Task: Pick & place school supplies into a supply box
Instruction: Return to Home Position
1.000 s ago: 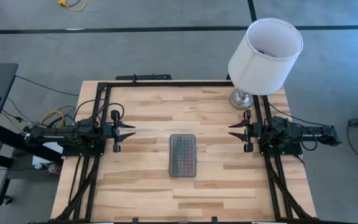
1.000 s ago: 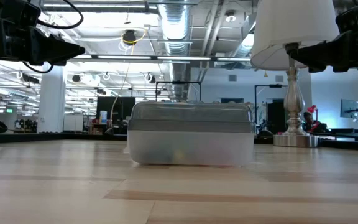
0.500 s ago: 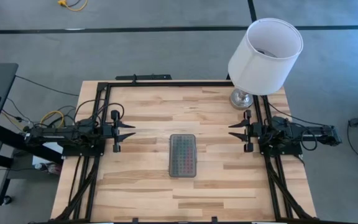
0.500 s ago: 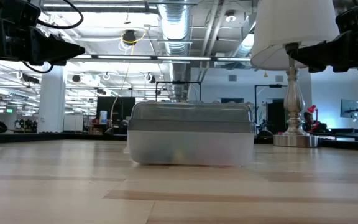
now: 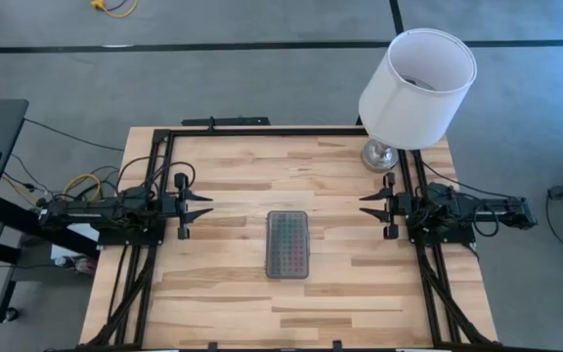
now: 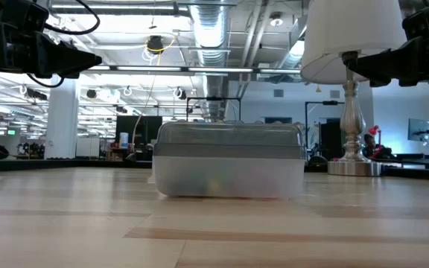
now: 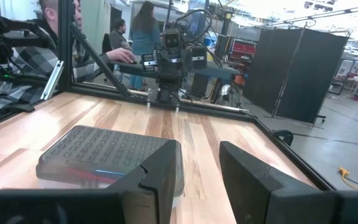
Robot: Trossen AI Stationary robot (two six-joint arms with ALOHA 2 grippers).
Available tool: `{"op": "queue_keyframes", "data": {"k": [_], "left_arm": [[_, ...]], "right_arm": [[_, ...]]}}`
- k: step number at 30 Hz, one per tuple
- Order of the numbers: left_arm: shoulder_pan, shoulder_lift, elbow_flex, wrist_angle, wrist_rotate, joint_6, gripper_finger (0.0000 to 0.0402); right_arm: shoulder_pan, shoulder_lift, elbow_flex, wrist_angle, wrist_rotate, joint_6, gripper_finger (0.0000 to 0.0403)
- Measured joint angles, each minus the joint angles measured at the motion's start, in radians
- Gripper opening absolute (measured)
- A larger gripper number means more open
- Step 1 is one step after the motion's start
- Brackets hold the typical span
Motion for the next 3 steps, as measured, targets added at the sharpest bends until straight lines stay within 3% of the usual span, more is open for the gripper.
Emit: {"op": "queue_keyframes", "data": {"k": [3], "left_arm": [[0.0, 0.0, 0.0, 0.0, 0.0, -0.006, 0.0112]], "right_arm": [[0.0, 0.0, 0.0, 0.0, 0.0, 0.0, 0.012]]}}
